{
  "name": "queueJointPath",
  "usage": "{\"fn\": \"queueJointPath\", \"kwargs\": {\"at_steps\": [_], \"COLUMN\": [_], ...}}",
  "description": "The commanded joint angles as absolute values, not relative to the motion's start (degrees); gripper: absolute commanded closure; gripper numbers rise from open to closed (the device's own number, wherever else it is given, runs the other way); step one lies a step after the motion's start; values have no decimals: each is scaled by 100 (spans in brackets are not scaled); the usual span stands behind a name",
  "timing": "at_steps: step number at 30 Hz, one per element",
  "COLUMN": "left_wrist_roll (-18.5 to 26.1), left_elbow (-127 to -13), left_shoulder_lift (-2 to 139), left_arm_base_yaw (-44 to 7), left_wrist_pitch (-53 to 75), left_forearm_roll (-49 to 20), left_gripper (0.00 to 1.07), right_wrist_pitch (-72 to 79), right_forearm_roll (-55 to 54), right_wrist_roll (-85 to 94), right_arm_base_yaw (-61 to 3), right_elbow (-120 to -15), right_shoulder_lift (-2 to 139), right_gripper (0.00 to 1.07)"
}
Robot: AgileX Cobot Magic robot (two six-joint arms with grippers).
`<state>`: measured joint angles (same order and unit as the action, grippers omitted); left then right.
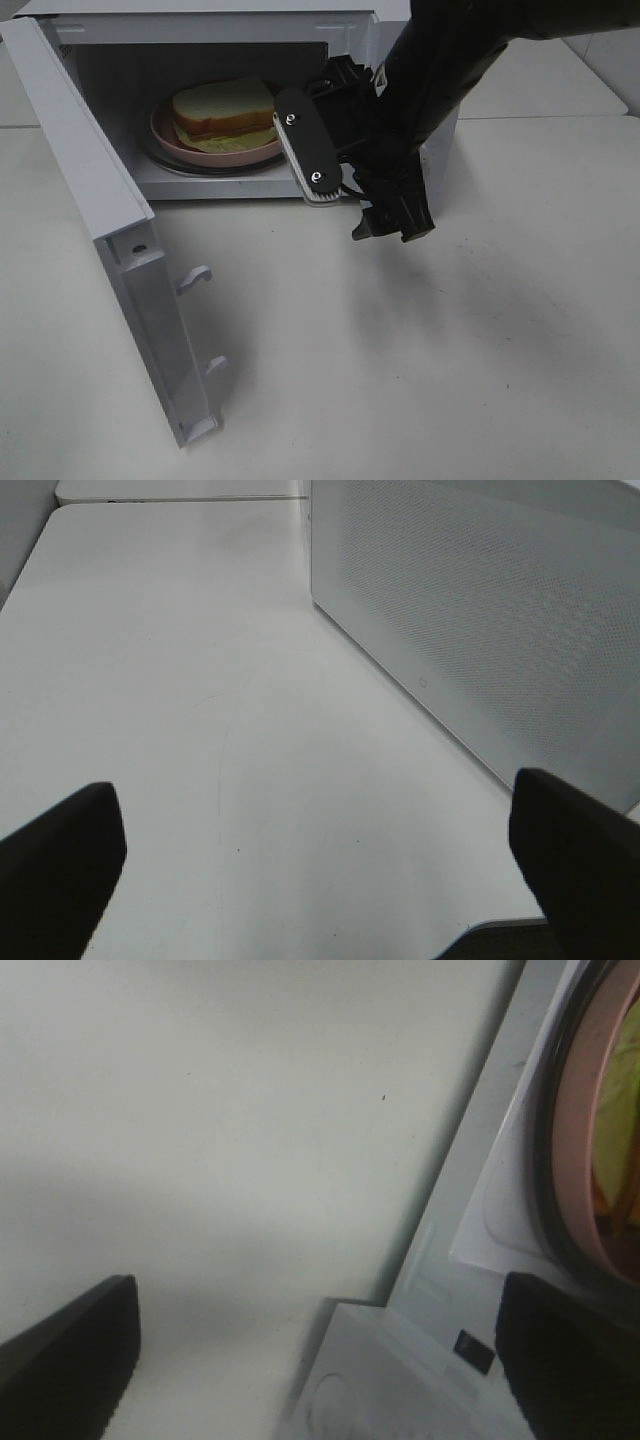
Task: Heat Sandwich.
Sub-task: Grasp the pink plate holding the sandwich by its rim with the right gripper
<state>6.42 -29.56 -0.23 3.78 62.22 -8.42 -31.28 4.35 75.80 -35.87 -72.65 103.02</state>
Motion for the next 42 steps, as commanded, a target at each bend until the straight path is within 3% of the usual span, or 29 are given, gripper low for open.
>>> {"fn": "queueJointPath", "kwargs": {"at_steps": [1, 42], "left_wrist_roll": [642, 642], "left_elbow": [-2962, -2962], "left_shoulder_lift": [-120, -120], "left_arm_base_yaw": [401, 401], "left_wrist_pitch": [6171, 6171], "left_forearm_roll": [-842, -842], "left_gripper": [9, 9], "right_wrist_pitch": [-2939, -2584], "right_forearm_roll": [235, 189], "right_wrist_roll": [7850, 7225], "right_arm_base_yaw": [-3701, -3684], "right_elbow": [-7563, -10577], "right_shoulder_lift": [10542, 13241], "right_gripper": [21, 24]}}
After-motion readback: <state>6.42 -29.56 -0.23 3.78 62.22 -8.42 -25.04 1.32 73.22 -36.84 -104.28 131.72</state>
